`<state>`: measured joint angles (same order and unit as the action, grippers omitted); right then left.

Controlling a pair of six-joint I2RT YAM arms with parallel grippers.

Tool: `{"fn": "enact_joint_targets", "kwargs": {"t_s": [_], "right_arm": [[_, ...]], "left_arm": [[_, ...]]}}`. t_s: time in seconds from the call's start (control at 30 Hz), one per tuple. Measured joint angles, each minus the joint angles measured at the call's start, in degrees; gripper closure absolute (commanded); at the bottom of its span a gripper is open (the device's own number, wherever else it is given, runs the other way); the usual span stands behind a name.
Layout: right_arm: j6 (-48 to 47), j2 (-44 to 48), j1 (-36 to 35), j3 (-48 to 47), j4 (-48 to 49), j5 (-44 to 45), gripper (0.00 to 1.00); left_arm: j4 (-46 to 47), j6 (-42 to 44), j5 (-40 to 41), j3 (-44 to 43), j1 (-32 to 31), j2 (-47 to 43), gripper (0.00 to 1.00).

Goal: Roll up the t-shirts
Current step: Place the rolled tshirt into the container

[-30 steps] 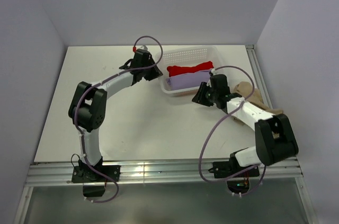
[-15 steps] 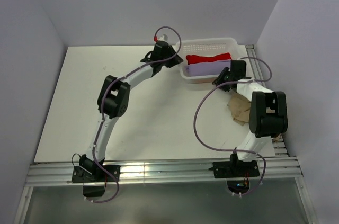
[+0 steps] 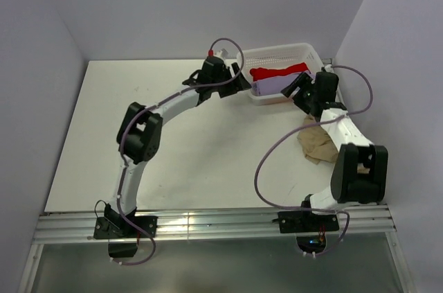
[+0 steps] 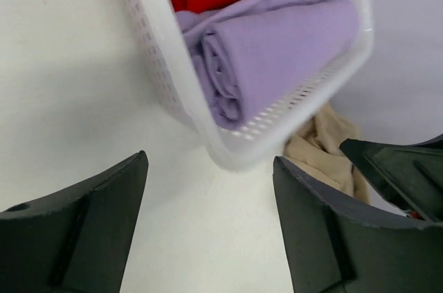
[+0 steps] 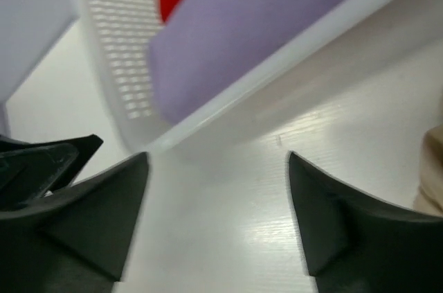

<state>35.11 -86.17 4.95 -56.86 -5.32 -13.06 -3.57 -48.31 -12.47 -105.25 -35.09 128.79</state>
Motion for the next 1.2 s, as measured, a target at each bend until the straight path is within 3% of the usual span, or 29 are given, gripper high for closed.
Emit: {"fn": "enact_joint_targets", "kwargs": {"t_s": [0.1, 0.13, 0.17, 0.5, 0.77, 0.93, 1.2], "right_arm": [[-0.28, 8.28, -0.76, 3.43, 0.98, -1.77, 0.04], [-0.42, 11.30, -1.18, 4.85, 1.42, -2.23, 0.04], [-0.50, 13.75, -1.53, 5.92, 1.36, -2.69, 0.04], [-4.31, 37.62, -7.34, 16.50, -1.20, -4.13, 0.03], [-5.86, 59.49, -7.72, 26.60, -1.75, -5.64, 0.03], [-6.62, 67.67, -7.72, 30.91, -2.91, -5.66, 0.03], [-6.12, 79.08, -7.72, 41.70, -3.17, -5.49, 0.04]], "left_arm": [[-0.81, 1.40, 1.09, 6.03, 0.42, -9.38, 0.15], [-0.87, 1.99, 1.75, 8.55, 0.50, -13.20, 0.03], [-0.79, 2.60, 2.56, 11.10, 0.52, -17.20, 0.01], [-0.35, 4.66, 9.94, 38.25, 0.50, -52.94, 0.01], [-1.86, 4.50, 16.72, 59.60, 0.39, -77.81, 0.01], [-3.74, 3.89, 19.74, 67.60, 0.37, -89.74, 0.01], [-9.70, 1.86, 23.10, 76.02, 0.35, -101.04, 0.01]]}}
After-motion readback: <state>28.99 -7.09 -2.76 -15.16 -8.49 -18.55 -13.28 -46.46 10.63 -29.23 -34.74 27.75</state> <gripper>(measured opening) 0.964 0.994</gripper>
